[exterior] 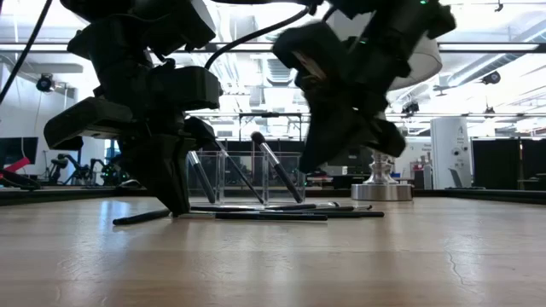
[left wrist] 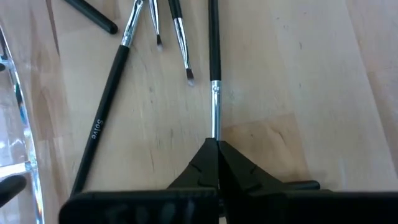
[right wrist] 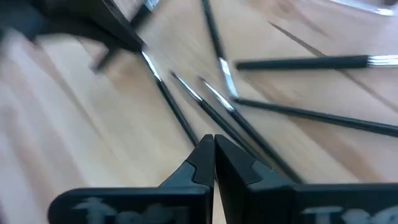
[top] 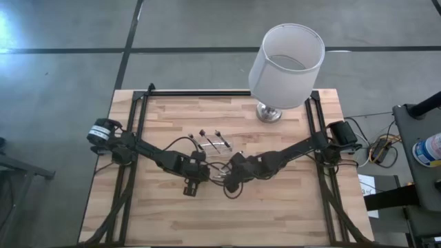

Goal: Put items in baskets/containers
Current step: Put the eyeshadow brush into the transparent organizer

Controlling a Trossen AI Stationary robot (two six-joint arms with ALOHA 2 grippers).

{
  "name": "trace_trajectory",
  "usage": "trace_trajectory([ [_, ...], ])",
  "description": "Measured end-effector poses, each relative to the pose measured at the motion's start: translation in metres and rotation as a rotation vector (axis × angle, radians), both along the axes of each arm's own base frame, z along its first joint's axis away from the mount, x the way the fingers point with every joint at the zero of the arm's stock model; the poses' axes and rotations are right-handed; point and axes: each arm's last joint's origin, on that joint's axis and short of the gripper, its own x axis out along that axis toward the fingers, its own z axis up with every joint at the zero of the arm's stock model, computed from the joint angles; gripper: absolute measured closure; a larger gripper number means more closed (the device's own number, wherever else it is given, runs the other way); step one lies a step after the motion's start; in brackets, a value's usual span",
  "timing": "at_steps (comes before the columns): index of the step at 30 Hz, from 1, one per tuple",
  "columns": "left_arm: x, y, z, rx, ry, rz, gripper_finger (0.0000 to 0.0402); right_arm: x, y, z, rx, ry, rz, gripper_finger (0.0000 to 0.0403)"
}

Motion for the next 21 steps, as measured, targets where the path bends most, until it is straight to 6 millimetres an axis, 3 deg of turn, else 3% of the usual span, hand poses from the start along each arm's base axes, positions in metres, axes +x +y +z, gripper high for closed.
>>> trace_trajectory([
  [10,0.000,0.000,0.000,0.001,-0.005,-0.007,0.0400,-0.009,0.029,-0.008,-0.289,0.053,0.497,0.0394],
  [16,0.001,0.000,0.000,-0.001,-0.022,-0.011,0.0400,-0.008,0.025,-0.011,-0.352,0.068,0.580,0.0390],
  [21,0.004,-0.001,0.001,-0.015,-0.061,-0.006,0.0401,-0.005,0.018,-0.011,-0.351,0.065,0.642,0.0361],
])
